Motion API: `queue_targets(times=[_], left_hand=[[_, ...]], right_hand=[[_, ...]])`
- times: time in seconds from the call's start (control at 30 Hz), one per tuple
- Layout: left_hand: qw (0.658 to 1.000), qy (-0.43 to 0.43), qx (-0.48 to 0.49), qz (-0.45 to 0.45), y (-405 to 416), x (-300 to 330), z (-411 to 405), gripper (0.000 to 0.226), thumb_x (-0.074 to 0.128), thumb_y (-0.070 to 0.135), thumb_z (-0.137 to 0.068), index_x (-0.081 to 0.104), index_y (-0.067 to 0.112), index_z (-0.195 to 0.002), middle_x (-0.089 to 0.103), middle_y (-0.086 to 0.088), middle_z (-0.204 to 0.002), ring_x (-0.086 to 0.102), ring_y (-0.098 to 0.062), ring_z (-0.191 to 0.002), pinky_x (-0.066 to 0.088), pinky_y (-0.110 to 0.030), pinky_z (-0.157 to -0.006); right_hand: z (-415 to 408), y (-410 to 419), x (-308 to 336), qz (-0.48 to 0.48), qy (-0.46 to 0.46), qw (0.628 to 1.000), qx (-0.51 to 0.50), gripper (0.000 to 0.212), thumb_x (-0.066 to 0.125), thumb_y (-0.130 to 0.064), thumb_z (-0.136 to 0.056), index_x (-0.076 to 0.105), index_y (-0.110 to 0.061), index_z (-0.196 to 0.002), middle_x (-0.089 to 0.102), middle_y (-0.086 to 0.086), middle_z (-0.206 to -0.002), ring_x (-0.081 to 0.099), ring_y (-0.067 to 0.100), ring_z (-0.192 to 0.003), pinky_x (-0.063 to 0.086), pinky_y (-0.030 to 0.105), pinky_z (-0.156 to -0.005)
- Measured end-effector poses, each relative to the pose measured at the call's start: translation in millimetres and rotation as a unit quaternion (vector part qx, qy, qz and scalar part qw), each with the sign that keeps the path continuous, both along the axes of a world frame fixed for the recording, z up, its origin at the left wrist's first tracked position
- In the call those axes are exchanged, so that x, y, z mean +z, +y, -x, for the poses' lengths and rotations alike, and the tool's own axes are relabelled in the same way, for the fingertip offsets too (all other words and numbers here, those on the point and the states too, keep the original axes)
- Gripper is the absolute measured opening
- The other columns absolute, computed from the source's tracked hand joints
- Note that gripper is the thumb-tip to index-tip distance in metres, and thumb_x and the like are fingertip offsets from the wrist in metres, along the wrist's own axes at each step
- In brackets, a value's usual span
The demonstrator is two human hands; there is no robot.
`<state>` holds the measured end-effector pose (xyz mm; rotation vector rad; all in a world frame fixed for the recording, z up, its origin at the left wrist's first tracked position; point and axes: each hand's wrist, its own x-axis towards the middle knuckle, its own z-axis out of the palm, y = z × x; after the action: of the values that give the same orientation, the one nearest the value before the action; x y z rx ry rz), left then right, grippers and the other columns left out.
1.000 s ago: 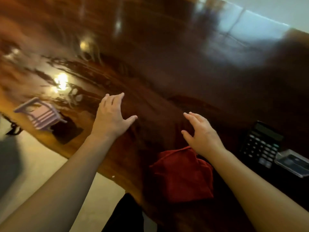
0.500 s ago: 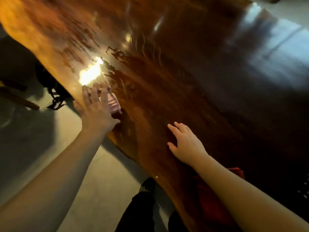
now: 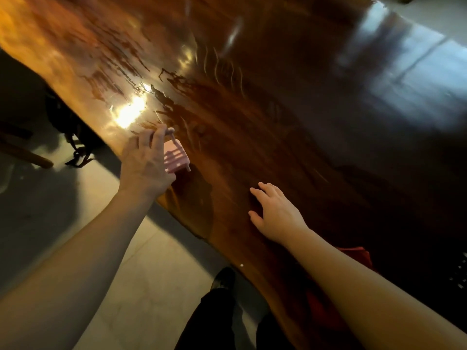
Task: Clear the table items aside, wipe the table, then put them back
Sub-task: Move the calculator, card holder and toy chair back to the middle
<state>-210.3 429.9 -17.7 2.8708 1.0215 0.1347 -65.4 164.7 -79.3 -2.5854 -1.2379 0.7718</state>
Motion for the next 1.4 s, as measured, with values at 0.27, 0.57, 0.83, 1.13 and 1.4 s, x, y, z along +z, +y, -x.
queue_targets(times=[0.27, 0.57, 0.83, 1.13, 1.4], left_hand=[[0.998, 0.008, -0.063, 0.005, -43, 13, -46, 0.116, 0.095, 0.023, -0.053, 0.030, 0.016, -0.148, 0.046, -0.021, -0.135, 0.046, -0.044, -0.120, 0.043, -0.056, -0.095], [0.978, 0.002, -0.205, 0.033, -125, 18, -134, 0.112, 0.091, 0.016, -0.054, 0.033, 0.009, -0.150, 0.047, -0.020, -0.133, 0.046, -0.044, -0.120, 0.038, -0.057, -0.104], [0.947, 0.009, -0.318, 0.039, -221, 23, -215, 0.115, 0.092, 0.020, -0.056, 0.027, 0.015, -0.151, 0.044, -0.016, -0.136, 0.044, -0.041, -0.123, 0.038, -0.056, -0.105], [0.897, 0.010, -0.440, 0.040, -330, 22, -277, 0.112, 0.089, 0.023, -0.059, 0.028, 0.016, -0.152, 0.044, -0.015, -0.137, 0.044, -0.039, -0.122, 0.037, -0.056, -0.105], [0.860, 0.034, -0.508, 0.025, -408, 7, -301, 0.116, 0.092, 0.023, -0.056, 0.029, 0.016, -0.153, 0.045, -0.013, -0.140, 0.044, -0.038, -0.123, 0.038, -0.054, -0.105]], right_hand=[[-19, -50, 14, -0.011, -0.018, 0.996, -0.087, 0.070, 0.059, -0.052, -0.095, 0.032, -0.030, -0.156, 0.025, 0.004, -0.166, 0.016, 0.026, -0.153, 0.022, 0.047, -0.119], [-44, -162, 19, 0.053, -0.048, 0.969, -0.235, 0.082, 0.052, -0.072, -0.087, 0.028, -0.034, -0.156, 0.016, 0.007, -0.168, 0.010, 0.035, -0.153, 0.020, 0.058, -0.119], [-39, -255, 19, 0.097, -0.028, 0.938, -0.331, 0.097, 0.043, -0.086, -0.077, 0.016, -0.039, -0.158, 0.004, 0.006, -0.170, 0.001, 0.036, -0.154, 0.014, 0.061, -0.119], [-30, -330, 23, 0.092, -0.023, 0.910, -0.404, 0.096, 0.045, -0.082, -0.081, 0.020, -0.031, -0.159, 0.009, 0.009, -0.169, 0.005, 0.036, -0.154, 0.017, 0.056, -0.121], [-24, -373, 21, 0.067, -0.015, 0.895, -0.441, 0.089, 0.049, -0.076, -0.085, 0.028, -0.027, -0.157, 0.016, 0.009, -0.168, 0.011, 0.033, -0.153, 0.023, 0.053, -0.120]])
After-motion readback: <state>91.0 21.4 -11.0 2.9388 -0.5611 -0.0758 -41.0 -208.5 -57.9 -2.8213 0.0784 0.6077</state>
